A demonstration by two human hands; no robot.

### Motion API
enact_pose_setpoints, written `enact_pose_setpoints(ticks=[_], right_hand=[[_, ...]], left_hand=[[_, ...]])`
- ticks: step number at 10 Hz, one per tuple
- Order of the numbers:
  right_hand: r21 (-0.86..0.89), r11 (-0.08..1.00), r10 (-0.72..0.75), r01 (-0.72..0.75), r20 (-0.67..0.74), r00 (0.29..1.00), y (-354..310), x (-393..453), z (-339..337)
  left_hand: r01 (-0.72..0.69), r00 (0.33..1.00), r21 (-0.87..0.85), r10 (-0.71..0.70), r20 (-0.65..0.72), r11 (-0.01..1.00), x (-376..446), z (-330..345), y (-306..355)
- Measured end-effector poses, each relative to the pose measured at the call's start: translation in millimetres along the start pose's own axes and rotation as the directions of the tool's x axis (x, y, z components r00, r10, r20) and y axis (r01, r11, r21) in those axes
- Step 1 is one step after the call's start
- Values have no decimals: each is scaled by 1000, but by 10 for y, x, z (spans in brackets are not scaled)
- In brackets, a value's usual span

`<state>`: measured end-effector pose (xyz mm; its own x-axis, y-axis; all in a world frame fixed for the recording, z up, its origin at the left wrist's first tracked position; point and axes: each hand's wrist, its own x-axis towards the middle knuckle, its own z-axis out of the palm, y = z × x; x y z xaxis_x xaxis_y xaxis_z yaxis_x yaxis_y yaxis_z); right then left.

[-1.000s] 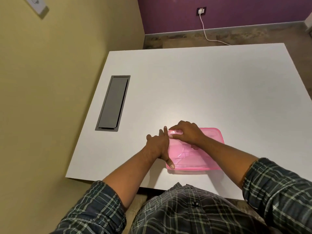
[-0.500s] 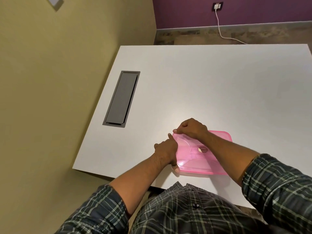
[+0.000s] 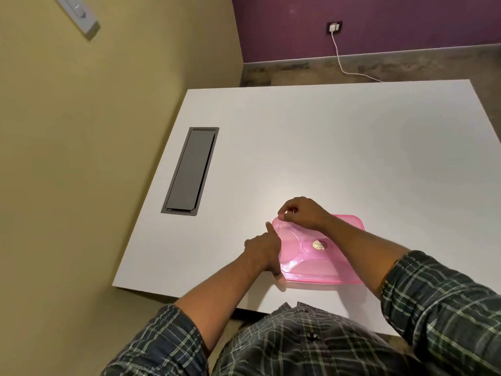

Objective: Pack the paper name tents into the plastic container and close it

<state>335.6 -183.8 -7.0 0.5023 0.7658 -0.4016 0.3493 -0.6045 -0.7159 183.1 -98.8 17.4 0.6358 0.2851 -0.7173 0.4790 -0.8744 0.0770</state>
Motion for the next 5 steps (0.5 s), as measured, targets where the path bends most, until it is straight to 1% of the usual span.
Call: enact_pose_setpoints(ticks=[1,2,3,4,5], right_hand=[[51,998,-21,28,-134,991,212,-182,-147],[-4,1000,-7,6,-276,961,427,-338,-237],[-83,990,58,-110,-470,881,800,-579,-355],[-124,977,91,-174,-500,861,967,-739,-426],[-349,921,-28,-175,-505,863,1057,-885,-441]], left_hand=[[-5,999,-90,10,53,996,24,-95,-25],[-31,999,-250,38,25,968,79,-178,-66],[-32,998,-433,3,-68,901,195,-219,-170],[-24,996,-468,-18,-86,883,207,-223,-183],[-30,954,-281,-57,-296,959,193,-222,-165]])
